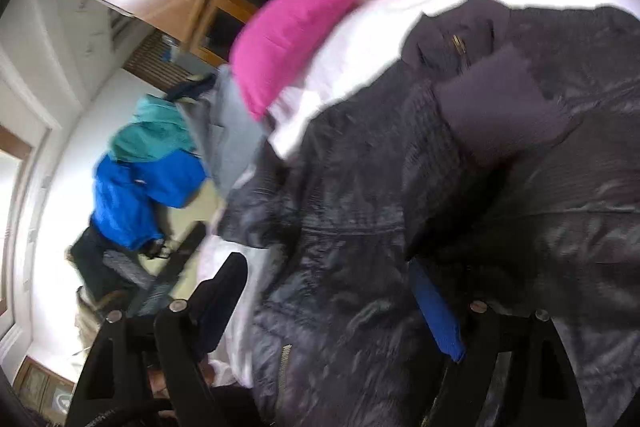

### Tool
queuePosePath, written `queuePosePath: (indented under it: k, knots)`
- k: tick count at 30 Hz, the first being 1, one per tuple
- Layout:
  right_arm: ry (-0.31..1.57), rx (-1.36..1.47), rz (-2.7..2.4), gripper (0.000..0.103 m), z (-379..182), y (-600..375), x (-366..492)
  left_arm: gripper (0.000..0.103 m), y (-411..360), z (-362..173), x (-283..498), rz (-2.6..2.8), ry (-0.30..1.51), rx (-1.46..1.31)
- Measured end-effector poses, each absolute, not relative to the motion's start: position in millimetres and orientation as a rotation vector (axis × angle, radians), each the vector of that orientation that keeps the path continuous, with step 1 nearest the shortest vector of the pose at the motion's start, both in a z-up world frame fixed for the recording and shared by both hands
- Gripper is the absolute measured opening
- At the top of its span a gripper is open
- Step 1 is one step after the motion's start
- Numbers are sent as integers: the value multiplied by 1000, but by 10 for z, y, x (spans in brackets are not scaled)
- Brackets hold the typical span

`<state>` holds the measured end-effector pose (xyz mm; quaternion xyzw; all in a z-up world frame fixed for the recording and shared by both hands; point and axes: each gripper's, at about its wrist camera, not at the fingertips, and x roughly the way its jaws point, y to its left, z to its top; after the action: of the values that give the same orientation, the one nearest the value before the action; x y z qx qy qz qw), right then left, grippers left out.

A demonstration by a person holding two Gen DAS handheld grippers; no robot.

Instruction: Fold large clothes

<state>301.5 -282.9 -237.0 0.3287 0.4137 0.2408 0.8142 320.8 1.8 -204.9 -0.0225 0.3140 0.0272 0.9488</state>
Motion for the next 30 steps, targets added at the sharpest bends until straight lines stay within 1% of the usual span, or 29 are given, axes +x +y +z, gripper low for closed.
queuePosePath:
  k: [5, 9, 14, 19, 26, 30]
  knots:
    - [734, 717, 467, 85, -1974, -3345, 2649, 103, -66, -2058, 3202, 55, 638, -28]
    - [675, 703, 267, 85, -1890, -3815, 2537, 103, -140, -2075, 3215, 54, 641, -15]
    - [648, 725, 66, 85, -2011, -4264, 2539, 103, -257, -2103, 3238, 49, 643, 9]
    - [695, 776, -69, 85, -2221, -4614, 2637, 103, -406, -2198, 3303, 29, 670, 31]
    - [720, 795, -225, 85, -2441, -4955, 2713, 103, -855, -2247, 3480, -186, 793, -37]
    - [738, 868, -228, 85, -2592, -5157, 2768, 103, -1221, -2218, 3642, -258, 849, -75]
